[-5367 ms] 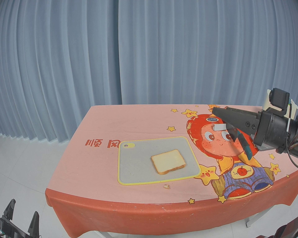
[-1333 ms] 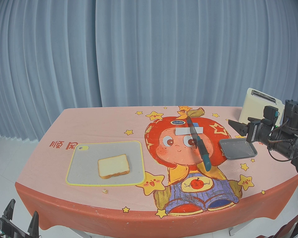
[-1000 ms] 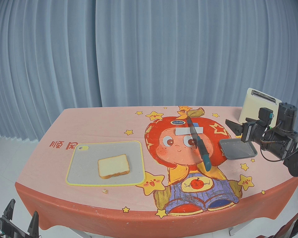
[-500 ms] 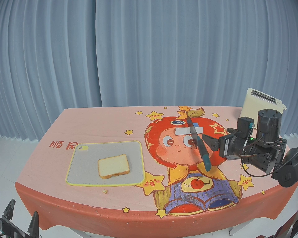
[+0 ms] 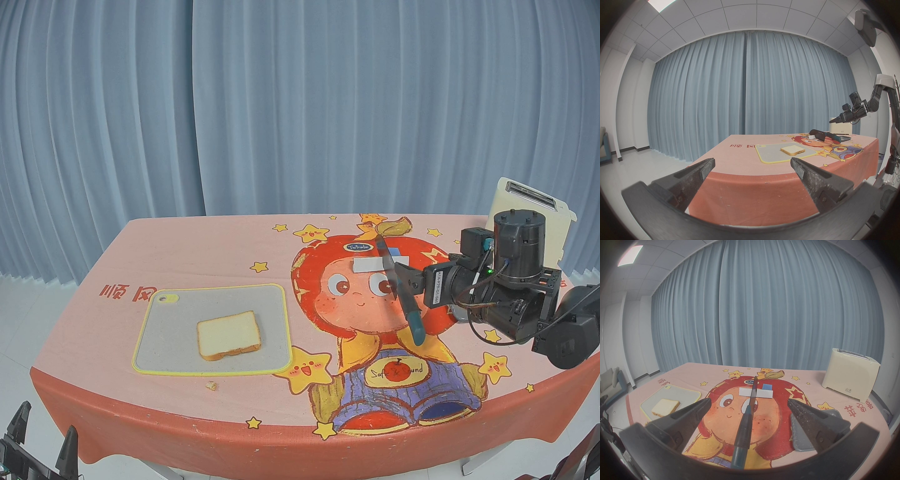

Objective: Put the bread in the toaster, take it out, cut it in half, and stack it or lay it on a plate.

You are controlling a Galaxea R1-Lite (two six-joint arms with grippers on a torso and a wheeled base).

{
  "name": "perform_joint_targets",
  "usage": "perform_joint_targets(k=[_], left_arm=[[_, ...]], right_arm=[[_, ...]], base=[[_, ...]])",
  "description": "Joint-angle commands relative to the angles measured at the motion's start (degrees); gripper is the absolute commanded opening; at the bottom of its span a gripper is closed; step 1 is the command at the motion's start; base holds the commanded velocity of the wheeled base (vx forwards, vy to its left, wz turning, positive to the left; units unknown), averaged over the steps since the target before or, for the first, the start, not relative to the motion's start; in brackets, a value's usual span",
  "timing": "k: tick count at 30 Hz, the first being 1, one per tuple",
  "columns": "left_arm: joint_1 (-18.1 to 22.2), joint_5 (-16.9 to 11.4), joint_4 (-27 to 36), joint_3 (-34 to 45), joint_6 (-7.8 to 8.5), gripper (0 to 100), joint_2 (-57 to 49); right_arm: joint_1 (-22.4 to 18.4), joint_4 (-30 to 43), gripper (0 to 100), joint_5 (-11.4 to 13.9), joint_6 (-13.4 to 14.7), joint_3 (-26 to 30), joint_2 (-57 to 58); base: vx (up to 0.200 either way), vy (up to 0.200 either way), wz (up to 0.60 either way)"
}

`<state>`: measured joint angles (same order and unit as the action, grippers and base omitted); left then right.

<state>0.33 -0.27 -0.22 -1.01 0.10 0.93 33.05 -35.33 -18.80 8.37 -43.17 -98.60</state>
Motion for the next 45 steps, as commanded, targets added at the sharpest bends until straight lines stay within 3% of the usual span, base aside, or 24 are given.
perform_joint_targets(k=[1,26,33,42,45], left_arm=[[0.02,0.0,-0.04,1.01,-0.01,100,-0.93],[0.02,0.0,-0.04,1.01,-0.01,100,-0.93],[0.02,0.0,-0.04,1.01,-0.01,100,-0.93],[0.02,0.0,-0.04,1.01,-0.01,100,-0.93],[0.02,0.0,-0.04,1.01,-0.01,100,-0.93]], right_arm=[[0.17,-0.09,100,-0.01,-0.03,0.01,-0.72],[0.96,0.08,100,-0.1,-0.03,3.26,-0.89],[1.32,2.98,100,-0.45,-0.03,3.18,-1.77],[0.88,3.51,100,-0.89,0.15,0.98,-5.73],[1.14,3.51,100,-1.86,1.56,-0.95,-8.45]], base=[[0.0,0.0,0.0],[0.0,0.0,0.0],[0.0,0.0,0.0],[0.0,0.0,0.0],[0.0,0.0,0.0]])
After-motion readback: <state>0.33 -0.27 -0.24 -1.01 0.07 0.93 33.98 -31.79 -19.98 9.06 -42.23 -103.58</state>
